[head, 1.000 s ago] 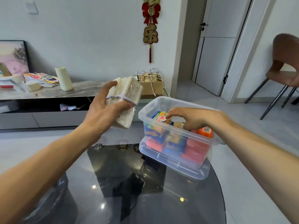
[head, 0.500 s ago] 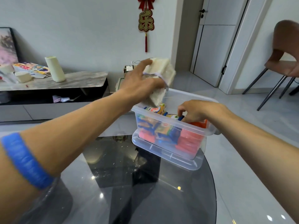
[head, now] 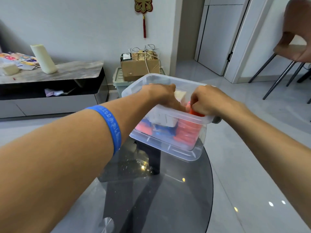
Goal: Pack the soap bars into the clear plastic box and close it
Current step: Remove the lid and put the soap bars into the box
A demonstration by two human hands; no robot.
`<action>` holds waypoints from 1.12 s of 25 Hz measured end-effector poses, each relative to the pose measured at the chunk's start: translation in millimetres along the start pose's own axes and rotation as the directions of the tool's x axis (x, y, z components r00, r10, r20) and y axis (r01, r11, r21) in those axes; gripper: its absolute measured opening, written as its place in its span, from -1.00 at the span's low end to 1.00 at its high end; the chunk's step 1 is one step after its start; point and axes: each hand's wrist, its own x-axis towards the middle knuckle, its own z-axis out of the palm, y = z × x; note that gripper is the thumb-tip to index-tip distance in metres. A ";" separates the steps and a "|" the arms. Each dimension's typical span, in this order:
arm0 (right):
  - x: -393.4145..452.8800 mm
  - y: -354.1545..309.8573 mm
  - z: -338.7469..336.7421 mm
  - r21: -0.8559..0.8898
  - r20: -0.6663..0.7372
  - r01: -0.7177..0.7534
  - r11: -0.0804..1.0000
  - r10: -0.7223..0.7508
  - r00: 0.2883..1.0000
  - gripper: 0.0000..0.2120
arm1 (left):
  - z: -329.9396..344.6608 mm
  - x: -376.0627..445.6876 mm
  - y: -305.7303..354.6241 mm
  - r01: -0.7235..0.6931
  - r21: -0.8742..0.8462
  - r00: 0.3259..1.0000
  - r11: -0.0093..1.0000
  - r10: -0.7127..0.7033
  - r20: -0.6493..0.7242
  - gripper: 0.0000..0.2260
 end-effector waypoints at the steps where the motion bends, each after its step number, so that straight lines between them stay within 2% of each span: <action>1: -0.2 0.7 -0.3 0.033 -0.006 -0.006 0.999 0.007 1.000 -0.87 | -2.3 -1.0 -3.4 -0.004 -0.030 1.000 1.000 0.005 0.029 -0.12; 4: -0.5 2.4 1.8 0.059 -0.019 0.006 0.998 -0.005 1.000 -0.80 | -2.4 -4.0 -17.3 0.004 -0.244 0.997 0.970 0.015 0.075 -0.25; 6: -1.6 2.5 1.6 0.086 -0.003 0.019 0.996 -0.019 1.000 -0.80 | -3.5 -2.5 -14.5 0.007 -0.285 0.999 0.958 0.006 0.043 -0.27; 8: -1.7 1.4 -0.8 0.068 0.089 0.017 0.998 -0.023 0.996 -0.79 | -7.6 0.5 -7.5 0.010 -0.270 1.000 0.963 -0.004 0.024 -0.25; 9: 0.2 0.1 -1.8 -0.005 0.175 0.012 1.000 -0.011 0.984 -0.68 | -9.9 1.3 -3.8 0.007 -0.250 1.000 0.968 -0.003 0.015 -0.25; 11: 8.1 -6.0 -5.0 -0.125 0.357 -0.026 0.992 0.069 0.931 -0.50 | -12.6 2.4 -2.5 0.008 -0.213 1.000 0.977 -0.003 0.021 -0.27; 13: 18.1 -13.6 -7.2 -0.119 0.485 -0.072 0.990 0.121 0.866 -0.48 | -8.9 1.1 -7.4 0.005 -0.192 0.999 0.981 0.002 0.037 -0.24; 15: 23.7 -15.1 -10.3 -0.113 0.538 -0.090 0.989 0.137 0.832 -0.46 | -2.5 -0.6 -9.0 -0.002 -0.196 1.000 0.981 0.007 0.025 -0.20; 17: 23.4 -11.4 -14.3 -0.090 0.529 -0.103 0.991 0.135 0.838 -0.47 | -3.8 3.5 -6.3 0.017 -0.179 1.000 0.984 -0.018 -0.007 -0.21; 19: 15.3 -8.9 -10.8 -0.067 0.435 -0.086 0.994 0.106 0.894 -0.49 | -2.8 0.9 -5.6 0.023 -0.115 0.999 0.993 -0.025 -0.022 -0.23; 21: 3.7 -4.5 -5.2 -0.042 0.217 -0.037 0.998 0.045 0.975 -0.53 | 0.1 -1.3 -5.4 0.002 -0.158 0.999 0.988 -0.008 -0.036 -0.25; 22: -1.1 -3.1 -0.8 -0.005 0.056 -0.013 1.000 0.013 0.998 -0.57 | 3.5 -5.2 -8.5 -0.013 -0.225 0.997 0.974 -0.003 -0.072 -0.28; 24: -13.8 0.3 1.3 0.149 -0.236 -0.069 0.986 0.103 0.966 -0.63 | 8.8 -15.6 -22.4 -0.079 -0.405 0.956 0.911 -0.045 -0.288 -0.43; 25: -21.3 2.7 -0.8 0.204 -0.334 -0.106 0.973 0.171 0.927 -0.66 | 9.5 -20.0 -32.5 -0.106 -0.479 0.894 0.871 -0.128 -0.430 -0.53; 27: -38.2 4.8 -4.2 0.197 -0.405 -0.150 0.969 0.220 0.888 -0.71 | 8.8 -27.4 -58.4 -0.035 -0.451 0.766 0.892 -0.266 -0.585 -0.63; 28: -45.7 0.8 -4.5 0.137 -0.420 -0.120 0.983 0.168 0.892 -0.74 | 9.9 -32.6 -71.8 0.048 -0.409 0.762 0.911 -0.298 -0.575 -0.59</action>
